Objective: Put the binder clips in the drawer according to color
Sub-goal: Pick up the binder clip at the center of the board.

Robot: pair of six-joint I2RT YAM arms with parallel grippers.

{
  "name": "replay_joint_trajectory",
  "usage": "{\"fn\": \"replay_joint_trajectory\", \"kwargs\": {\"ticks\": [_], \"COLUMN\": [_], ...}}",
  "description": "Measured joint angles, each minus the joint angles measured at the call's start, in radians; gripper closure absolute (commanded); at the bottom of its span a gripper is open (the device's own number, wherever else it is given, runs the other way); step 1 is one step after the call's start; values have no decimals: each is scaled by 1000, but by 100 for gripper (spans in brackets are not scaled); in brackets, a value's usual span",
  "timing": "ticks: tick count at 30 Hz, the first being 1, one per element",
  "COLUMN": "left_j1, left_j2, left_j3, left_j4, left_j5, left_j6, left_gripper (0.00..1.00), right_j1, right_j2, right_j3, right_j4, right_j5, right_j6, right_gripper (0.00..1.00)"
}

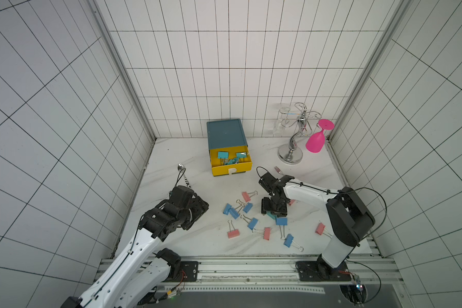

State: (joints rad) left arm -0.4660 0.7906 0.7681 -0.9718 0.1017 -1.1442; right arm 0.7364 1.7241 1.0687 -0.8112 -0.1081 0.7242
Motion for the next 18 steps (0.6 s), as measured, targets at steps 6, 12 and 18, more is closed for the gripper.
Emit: {"fn": "replay_joint_trajectory", "kwargs": {"ticks": [6,12,18], "left_j1": [0,0,0], "left_j2": [37,64,68], "left_j3": [0,0,5], "left_j4": [37,66,74], "left_j5": [6,13,16], "left_j6": [0,3,8], "left_gripper": [20,20,20], "right_j1": [-46,-63,-63], "right_j2": [-1,0,17], "right_j3": [-36,-33,13], "right_j4": [-17,-25,-24], "right_j5": [26,39,40], "right_j6": [-35,-72,-101], "right_gripper": [42,48,58]}}
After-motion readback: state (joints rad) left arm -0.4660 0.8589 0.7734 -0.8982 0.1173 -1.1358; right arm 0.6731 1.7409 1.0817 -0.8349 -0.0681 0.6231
